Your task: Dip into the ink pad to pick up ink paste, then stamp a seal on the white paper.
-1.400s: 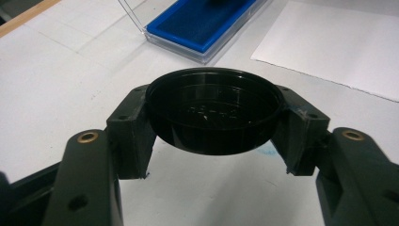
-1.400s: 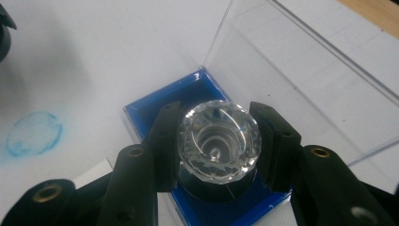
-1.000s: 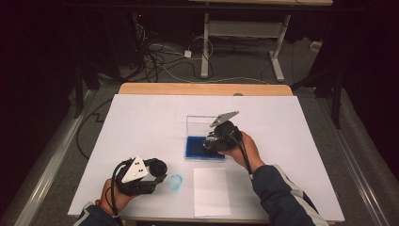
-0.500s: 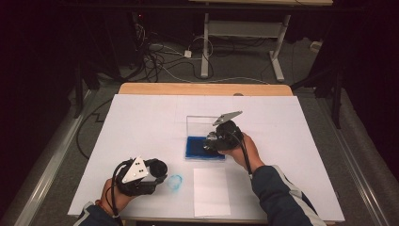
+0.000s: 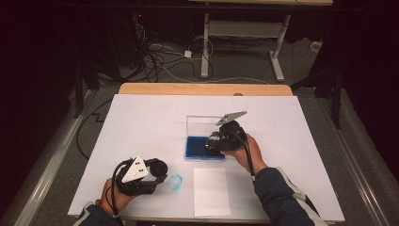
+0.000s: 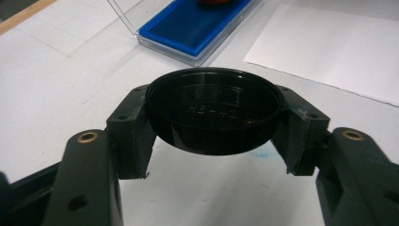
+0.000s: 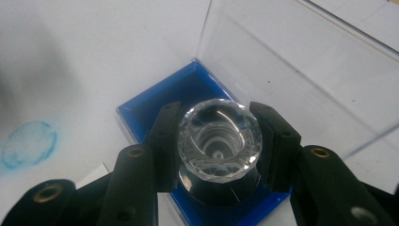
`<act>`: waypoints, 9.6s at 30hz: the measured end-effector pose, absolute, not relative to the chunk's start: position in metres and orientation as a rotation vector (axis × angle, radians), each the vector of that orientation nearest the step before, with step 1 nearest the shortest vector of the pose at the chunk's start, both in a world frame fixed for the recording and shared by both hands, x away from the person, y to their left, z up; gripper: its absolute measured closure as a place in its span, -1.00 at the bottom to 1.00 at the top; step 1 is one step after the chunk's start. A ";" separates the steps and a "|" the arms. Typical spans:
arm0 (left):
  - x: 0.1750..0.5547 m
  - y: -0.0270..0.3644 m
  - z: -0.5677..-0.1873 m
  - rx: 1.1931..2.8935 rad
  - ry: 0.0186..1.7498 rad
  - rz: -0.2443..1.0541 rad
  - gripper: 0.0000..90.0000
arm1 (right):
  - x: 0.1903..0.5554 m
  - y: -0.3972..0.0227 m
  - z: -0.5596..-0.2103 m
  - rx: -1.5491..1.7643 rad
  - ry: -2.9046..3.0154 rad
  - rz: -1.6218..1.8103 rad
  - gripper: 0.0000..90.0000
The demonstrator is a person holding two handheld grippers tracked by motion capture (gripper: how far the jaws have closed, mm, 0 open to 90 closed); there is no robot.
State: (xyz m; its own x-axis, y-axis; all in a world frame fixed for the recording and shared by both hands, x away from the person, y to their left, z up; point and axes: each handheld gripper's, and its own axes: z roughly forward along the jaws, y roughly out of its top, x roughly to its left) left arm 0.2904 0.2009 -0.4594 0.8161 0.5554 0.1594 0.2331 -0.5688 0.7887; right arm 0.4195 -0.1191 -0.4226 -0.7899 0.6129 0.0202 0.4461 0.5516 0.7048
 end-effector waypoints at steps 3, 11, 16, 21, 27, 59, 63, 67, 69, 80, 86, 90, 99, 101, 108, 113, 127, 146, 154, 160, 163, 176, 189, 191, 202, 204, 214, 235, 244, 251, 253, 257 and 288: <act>0.290 0.199 -0.459 2.183 0.569 0.501 -0.19 | 0.418 -0.118 -0.427 0.874 2.579 1.042 0.27; 0.290 0.199 -0.459 2.186 0.566 0.499 -0.19 | 0.417 -0.123 -0.433 0.885 2.555 1.103 0.27; 0.290 0.199 -0.459 2.183 0.565 0.496 -0.19 | 0.417 -0.124 -0.434 0.887 2.557 1.115 0.28; 0.290 0.199 -0.460 2.187 0.563 0.494 -0.19 | 0.418 -0.124 -0.434 0.879 2.559 1.115 0.28; 0.289 0.199 -0.460 2.192 0.558 0.488 -0.19 | 0.418 -0.123 -0.435 0.886 2.560 1.115 0.28; 0.291 0.197 -0.459 2.190 0.552 0.466 -0.19 | 0.409 -0.114 -0.379 0.762 2.539 1.131 0.27; 0.291 0.198 -0.460 2.190 0.552 0.465 -0.19 | 0.415 -0.111 -0.401 0.785 2.570 1.093 0.27; 0.291 0.198 -0.460 2.191 0.551 0.464 -0.19 | 0.418 -0.111 -0.418 0.813 2.591 1.087 0.27; 0.291 0.198 -0.460 2.191 0.552 0.464 -0.19 | 0.419 -0.111 -0.423 0.810 2.601 1.080 0.27; 0.290 0.197 -0.460 2.194 0.545 0.466 -0.19 | 0.421 -0.119 -0.433 0.796 2.610 1.109 0.27; 0.289 0.196 -0.460 2.195 0.546 0.465 -0.19 | 0.420 -0.118 -0.435 0.800 2.596 1.114 0.27; 0.289 0.196 -0.459 2.196 0.542 0.468 -0.19 | 0.420 -0.120 -0.435 0.799 2.589 1.123 0.27; 0.288 0.197 -0.459 2.196 0.540 0.465 -0.19 | 0.420 -0.123 -0.439 0.789 2.572 1.163 0.27; 0.288 0.197 -0.459 2.197 0.538 0.466 -0.19 | 0.419 -0.124 -0.440 0.792 2.564 1.172 0.27; 0.288 0.197 -0.459 2.196 0.541 0.459 -0.19 | 0.418 -0.125 -0.441 0.800 2.553 1.178 0.27; 0.288 0.198 -0.459 2.184 0.543 0.460 -0.19 | 0.418 -0.124 -0.440 0.802 2.557 1.170 0.27; 0.291 0.200 -0.460 2.171 0.562 0.466 -0.19 | 0.411 -0.133 -0.425 0.789 2.513 1.217 0.27; 0.294 0.186 -0.465 2.199 0.547 0.442 -0.19 | 0.373 -0.160 -0.380 0.705 2.381 1.403 0.27; 0.293 0.185 -0.464 2.201 0.528 0.442 -0.19 | 0.359 -0.156 -0.375 0.665 2.400 1.427 0.27; 0.294 0.186 -0.463 2.203 0.525 0.443 -0.19 | 0.354 -0.155 -0.370 0.637 2.401 1.424 0.27; 0.293 0.186 -0.463 2.204 0.523 0.445 -0.19 | 0.353 -0.157 -0.368 0.635 2.405 1.429 0.27; 0.293 0.187 -0.462 2.204 0.517 0.440 -0.19 | 0.348 -0.160 -0.365 0.632 2.417 1.438 0.27; 0.292 0.188 -0.460 2.199 0.515 0.450 -0.19 | 0.335 -0.156 -0.367 0.593 2.446 1.445 0.27; 0.292 0.188 -0.460 2.198 0.516 0.452 -0.19 | 0.333 -0.155 -0.369 0.585 2.452 1.441 0.27; 0.291 0.188 -0.458 2.193 0.509 0.461 -0.19 | 0.321 -0.146 -0.377 0.546 2.512 1.425 0.27; 0.291 0.188 -0.458 2.193 0.508 0.458 -0.19 | 0.319 -0.146 -0.378 0.538 2.516 1.421 0.27; 0.291 0.188 -0.458 2.190 0.509 0.462 -0.19 | 0.313 -0.145 -0.377 0.513 2.521 1.416 0.27; 0.291 0.189 -0.458 2.194 0.505 0.453 -0.19 | 0.304 -0.141 -0.386 0.470 2.565 1.367 0.27; 0.291 0.189 -0.457 2.196 0.502 0.454 -0.19 | 0.303 -0.139 -0.391 0.460 2.583 1.350 0.27; 0.291 0.188 -0.458 2.199 0.503 0.448 -0.19 | 0.304 -0.135 -0.399 0.458 2.606 1.323 0.27; 0.291 0.188 -0.458 2.201 0.501 0.450 -0.19 | 0.305 -0.135 -0.402 0.459 2.613 1.307 0.27; 0.291 0.188 -0.458 2.200 0.502 0.448 -0.19 | 0.305 -0.132 -0.409 0.466 2.629 1.291 0.27; 0.291 0.188 -0.458 2.204 0.497 0.446 -0.19 | 0.303 -0.120 -0.445 0.464 2.716 1.230 0.27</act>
